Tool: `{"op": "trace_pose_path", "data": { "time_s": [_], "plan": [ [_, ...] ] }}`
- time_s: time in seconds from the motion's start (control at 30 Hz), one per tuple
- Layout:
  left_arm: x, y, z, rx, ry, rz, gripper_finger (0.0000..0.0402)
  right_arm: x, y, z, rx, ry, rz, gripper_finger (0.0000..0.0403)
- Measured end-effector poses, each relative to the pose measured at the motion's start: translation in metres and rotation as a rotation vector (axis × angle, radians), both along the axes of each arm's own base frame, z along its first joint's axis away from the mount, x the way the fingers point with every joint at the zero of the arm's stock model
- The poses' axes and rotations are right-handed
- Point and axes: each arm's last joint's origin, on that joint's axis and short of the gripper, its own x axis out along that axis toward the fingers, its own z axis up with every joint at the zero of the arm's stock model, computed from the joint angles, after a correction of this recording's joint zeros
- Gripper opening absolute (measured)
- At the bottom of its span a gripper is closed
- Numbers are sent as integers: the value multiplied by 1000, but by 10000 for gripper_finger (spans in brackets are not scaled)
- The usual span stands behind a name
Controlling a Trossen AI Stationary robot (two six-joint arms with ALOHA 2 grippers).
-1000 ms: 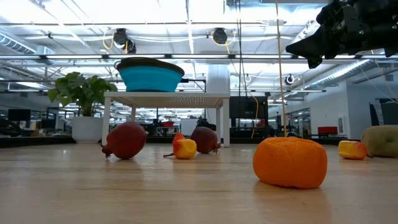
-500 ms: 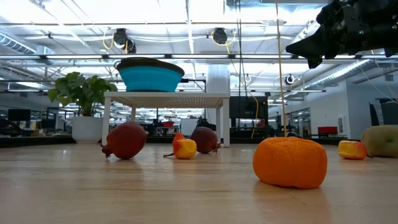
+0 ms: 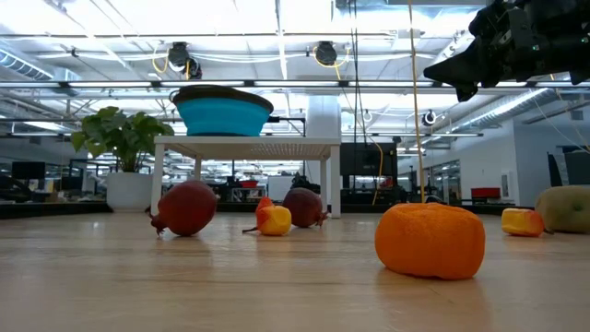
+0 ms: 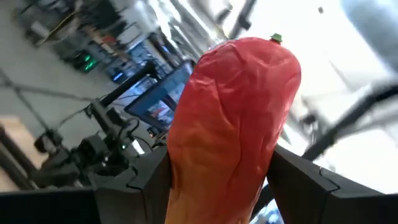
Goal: Pick & Place Fruit
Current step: Put the mango into the strainer bowl on the shelf
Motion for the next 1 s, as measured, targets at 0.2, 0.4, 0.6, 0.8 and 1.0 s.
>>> {"op": "trace_pose_path", "data": {
  "time_s": [0.2, 0.4, 0.6, 0.8, 1.0],
  "plan": [
    [0, 2, 0, -185, -38, -3, 223, 0, 0, 0, 0, 0, 0, 0],
    [0, 2, -1, -226, -39, -16, 223, 0, 0, 0, 0, 0, 0, 0],
    [3, 0, -11, -183, 62, -4, 223, 0, 0, 0, 0, 0, 0, 0],
    [6, 3, -38, -232, 292, 94, 223, 0, 0, 0, 0, 0, 0, 0],
    [5, 14, -58, -196, 474, 212, 223, 0, 0, 0, 0, 0, 0, 0]
  ]
}}
